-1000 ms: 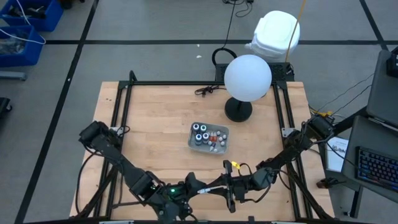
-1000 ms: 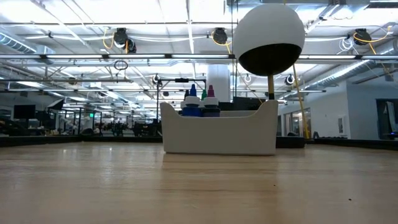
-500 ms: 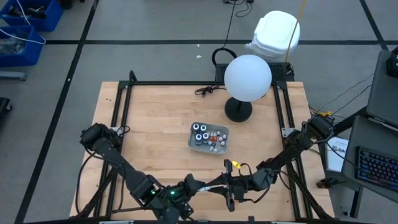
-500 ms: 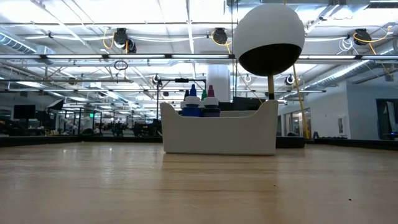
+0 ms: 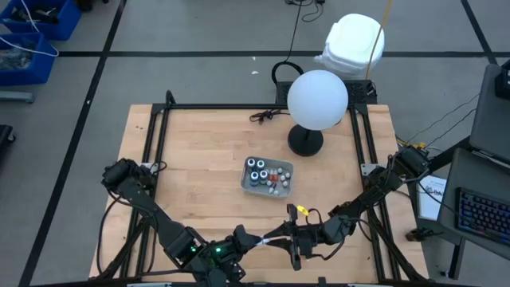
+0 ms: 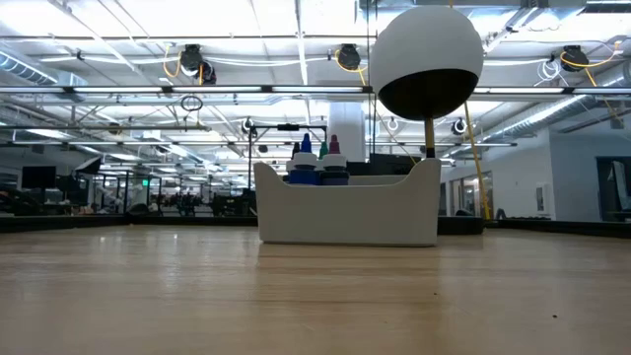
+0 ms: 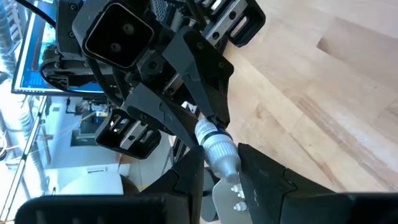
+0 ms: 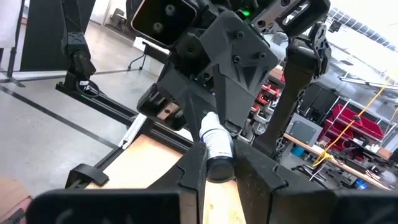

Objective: Pick & Place food coloring
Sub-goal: Put the small dark blue food coloring bottle into the gray bin

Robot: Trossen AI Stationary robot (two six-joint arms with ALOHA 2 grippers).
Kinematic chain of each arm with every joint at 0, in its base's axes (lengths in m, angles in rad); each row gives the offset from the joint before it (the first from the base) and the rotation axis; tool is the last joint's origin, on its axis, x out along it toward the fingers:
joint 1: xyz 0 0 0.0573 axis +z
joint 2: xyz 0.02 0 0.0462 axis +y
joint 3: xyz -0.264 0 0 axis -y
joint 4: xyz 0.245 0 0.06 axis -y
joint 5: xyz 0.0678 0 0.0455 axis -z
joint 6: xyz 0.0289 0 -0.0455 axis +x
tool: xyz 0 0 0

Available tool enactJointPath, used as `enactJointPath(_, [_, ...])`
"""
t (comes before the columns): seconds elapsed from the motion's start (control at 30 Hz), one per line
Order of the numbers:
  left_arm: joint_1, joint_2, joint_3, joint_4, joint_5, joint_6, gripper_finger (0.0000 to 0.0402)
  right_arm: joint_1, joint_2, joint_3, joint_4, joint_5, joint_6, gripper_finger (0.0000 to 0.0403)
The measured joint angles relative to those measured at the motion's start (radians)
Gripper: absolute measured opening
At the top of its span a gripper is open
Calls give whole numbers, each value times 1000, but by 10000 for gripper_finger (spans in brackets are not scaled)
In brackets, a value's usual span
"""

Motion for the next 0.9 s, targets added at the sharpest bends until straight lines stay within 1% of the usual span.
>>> enactJointPath(0.23, [0,0,0,6,14,-23,99,-7,0,0,-10,9,-25,57])
enactJointPath(0.37, [6,0,-1,8,81,-50,98,-7,-1,0,-7,9,-39,57])
enactJointPath(0.43, [7,0,-1,9,86,-52,97,-7,-1,0,-8,7,-40,57])
enactJointPath(0.5, [9,0,-1,12,75,-50,97,-7,-1,0,-8,7,-39,57])
enactJointPath(0.67, [8,0,-1,12,-14,-15,97,-7,-1,0,-10,5,-41,57])
enactJointPath(0.77, [4,0,-1,10,-25,20,98,-7,-1,0,-11,3,-41,57])
enactJointPath(0.9, [4,0,-1,9,-24,18,106,-6,-1,0,-15,2,-41,57])
